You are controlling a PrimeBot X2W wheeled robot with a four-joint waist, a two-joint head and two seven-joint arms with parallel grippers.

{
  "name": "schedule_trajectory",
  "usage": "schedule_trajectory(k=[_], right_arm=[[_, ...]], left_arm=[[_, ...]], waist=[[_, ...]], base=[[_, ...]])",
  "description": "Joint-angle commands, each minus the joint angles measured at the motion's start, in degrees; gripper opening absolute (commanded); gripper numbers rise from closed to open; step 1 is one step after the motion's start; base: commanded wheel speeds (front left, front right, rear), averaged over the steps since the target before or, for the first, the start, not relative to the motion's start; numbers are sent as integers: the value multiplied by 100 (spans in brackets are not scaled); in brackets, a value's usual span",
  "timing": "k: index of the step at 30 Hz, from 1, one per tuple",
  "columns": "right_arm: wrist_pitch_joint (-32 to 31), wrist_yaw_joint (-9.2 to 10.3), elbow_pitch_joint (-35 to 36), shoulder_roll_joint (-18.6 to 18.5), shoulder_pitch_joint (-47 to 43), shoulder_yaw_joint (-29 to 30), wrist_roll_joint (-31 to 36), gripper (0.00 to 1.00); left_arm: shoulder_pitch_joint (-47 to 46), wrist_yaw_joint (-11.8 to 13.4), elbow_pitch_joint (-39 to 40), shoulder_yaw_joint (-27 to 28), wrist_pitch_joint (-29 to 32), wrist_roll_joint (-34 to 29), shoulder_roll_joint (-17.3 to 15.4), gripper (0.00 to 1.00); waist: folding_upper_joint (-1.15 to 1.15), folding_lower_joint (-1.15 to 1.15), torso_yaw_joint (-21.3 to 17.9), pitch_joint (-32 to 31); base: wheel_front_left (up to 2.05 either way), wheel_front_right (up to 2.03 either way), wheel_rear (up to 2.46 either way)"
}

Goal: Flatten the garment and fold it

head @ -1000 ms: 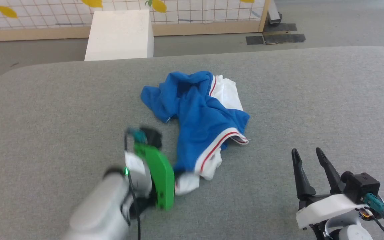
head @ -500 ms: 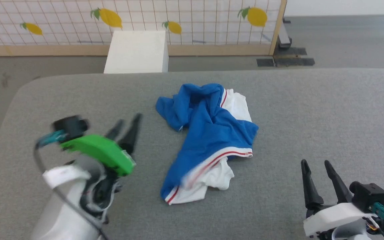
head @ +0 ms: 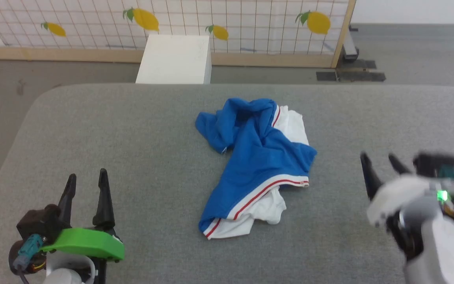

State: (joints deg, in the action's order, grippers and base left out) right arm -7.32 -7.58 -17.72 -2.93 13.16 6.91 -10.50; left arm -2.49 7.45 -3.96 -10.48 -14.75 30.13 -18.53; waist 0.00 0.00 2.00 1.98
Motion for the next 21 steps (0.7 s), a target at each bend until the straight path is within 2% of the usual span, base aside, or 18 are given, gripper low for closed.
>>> schedule_trajectory(k=[1, 7, 11, 15, 21], right_arm=[[-329, 9, -134, 5, 438, 36, 185, 100], [-1872, 9, -1071, 5, 2124, 112, 1216, 100], [-2576, 9, -1593, 5, 2902, 169, 1794, 100], [-3178, 9, -2088, 5, 3247, 52, 2203, 100], [-3518, 9, -2627, 5, 3292, -82, 2326, 100]], left_arm=[[126, -26, 81, 83, -22, -88, 111, 100], [-171, -408, 238, 254, -24, -404, 473, 100], [-551, -672, 216, 317, -24, -626, 655, 100], [-796, -912, 144, 418, -24, -827, 804, 100], [-869, -1132, -97, 589, -24, -1022, 1023, 100]], waist=[[0, 0, 140, 313], [0, 0, 545, 1012], [0, 0, 904, 1461], [0, 0, 1143, 1736], [0, 0, 1289, 1831]], base=[[0, 0, 0], [0, 0, 0], [0, 0, 0], [0, 0, 0], [0, 0, 0]])
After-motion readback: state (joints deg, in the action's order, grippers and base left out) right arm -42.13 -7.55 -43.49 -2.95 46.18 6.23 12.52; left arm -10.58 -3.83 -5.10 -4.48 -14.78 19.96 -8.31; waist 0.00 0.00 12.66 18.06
